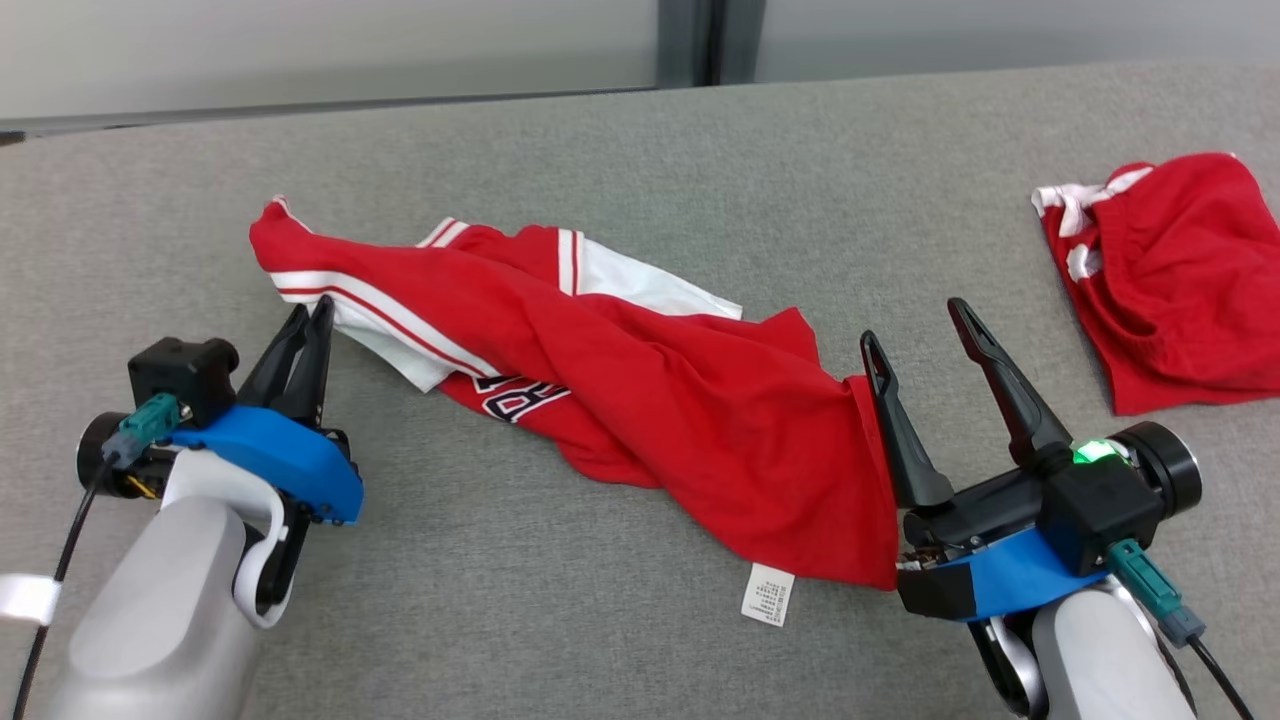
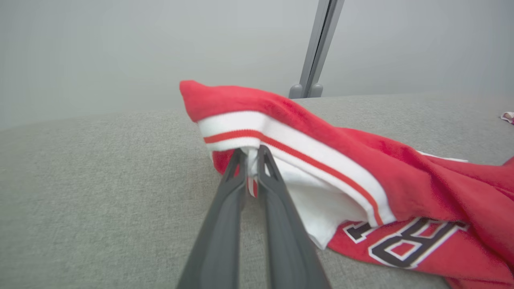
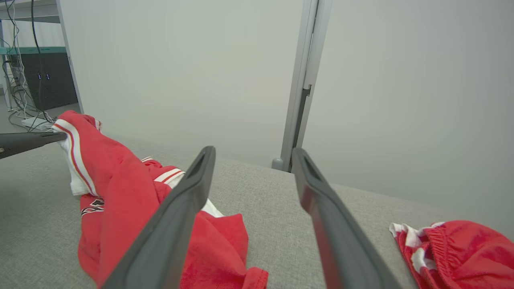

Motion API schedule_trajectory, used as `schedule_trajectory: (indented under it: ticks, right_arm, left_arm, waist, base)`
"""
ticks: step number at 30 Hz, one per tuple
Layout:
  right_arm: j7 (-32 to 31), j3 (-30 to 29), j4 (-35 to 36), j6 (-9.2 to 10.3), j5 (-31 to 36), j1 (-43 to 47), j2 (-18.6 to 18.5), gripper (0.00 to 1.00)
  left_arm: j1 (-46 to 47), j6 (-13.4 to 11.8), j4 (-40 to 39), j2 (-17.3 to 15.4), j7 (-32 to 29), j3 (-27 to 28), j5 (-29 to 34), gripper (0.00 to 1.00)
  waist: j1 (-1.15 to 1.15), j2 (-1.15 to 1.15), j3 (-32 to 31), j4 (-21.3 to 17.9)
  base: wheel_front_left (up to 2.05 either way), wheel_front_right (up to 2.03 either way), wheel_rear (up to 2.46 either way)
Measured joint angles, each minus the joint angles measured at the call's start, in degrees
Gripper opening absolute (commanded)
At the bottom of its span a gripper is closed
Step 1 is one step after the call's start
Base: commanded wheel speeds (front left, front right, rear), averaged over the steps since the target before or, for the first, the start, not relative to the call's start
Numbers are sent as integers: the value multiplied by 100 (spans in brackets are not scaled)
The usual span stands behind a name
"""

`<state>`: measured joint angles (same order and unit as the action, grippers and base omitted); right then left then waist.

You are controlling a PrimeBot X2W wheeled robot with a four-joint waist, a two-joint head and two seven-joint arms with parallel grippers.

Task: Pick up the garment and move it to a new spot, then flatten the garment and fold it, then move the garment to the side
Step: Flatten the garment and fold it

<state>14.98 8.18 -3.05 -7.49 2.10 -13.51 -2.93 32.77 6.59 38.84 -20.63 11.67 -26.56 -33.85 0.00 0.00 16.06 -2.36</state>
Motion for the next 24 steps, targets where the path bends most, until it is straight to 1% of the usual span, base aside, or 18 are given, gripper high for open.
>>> schedule_trajectory:
  ticks: [4, 6, 8, 10, 14, 17, 20, 22, 24]
  right_arm:
    - [0, -69, -38, 0, -45, 120, 0, 100]
    - [0, -92, -48, 0, -78, 177, 1, 100]
    - [0, -123, -82, 0, -94, 246, 1, 100]
    - [1, -149, -90, 0, -121, 299, 1, 100]
    - [1, -188, -108, 0, -127, 355, 2, 100]
    - [3, -197, -109, 0, -149, 372, 2, 100]
    - [3, -185, -127, 0, -156, 374, 2, 100]
    - [3, -160, -147, 0, -167, 375, 2, 100]
    - [3, -141, -172, 0, -167, 373, 2, 100]
  left_arm:
    - [-408, -215, -587, -108, 81, -3, 59, 0]
    - [-717, -339, -984, -190, 11, -23, 73, 0]
    - [-1071, -515, -1491, -316, -127, -42, 82, 0]
    - [-1461, -717, -2092, -465, -377, -57, 94, 0]
    - [-2343, -1226, -3364, -789, -1004, 7, -78, 0]
    - [-2937, -1525, -4089, -1006, -1481, 29, -252, 0]
    - [-3239, -1693, -4403, -1115, -1857, 30, -412, 0]
    - [-3321, -1747, -4418, -1100, -2034, 54, -625, 0]
    - [-3328, -1764, -4314, -1088, -2136, 51, -666, 0]
  waist:
    - [0, 0, -183, 141]
    - [0, 0, -267, 209]
    - [0, 0, -345, 270]
    - [-1, 0, -410, 319]
    - [-1, 0, -473, 362]
    - [-1, 0, -476, 360]
    - [-1, 0, -470, 329]
    - [-1, 0, -461, 290]
    - [0, 0, -448, 237]
  base:
    - [0, 0, 0]
    - [0, 0, 0]
    - [0, 0, 0]
    - [0, 0, 0]
    - [0, 0, 0]
    - [0, 0, 0]
    - [0, 0, 0]
    - [0, 0, 0]
    - [0, 0, 0]
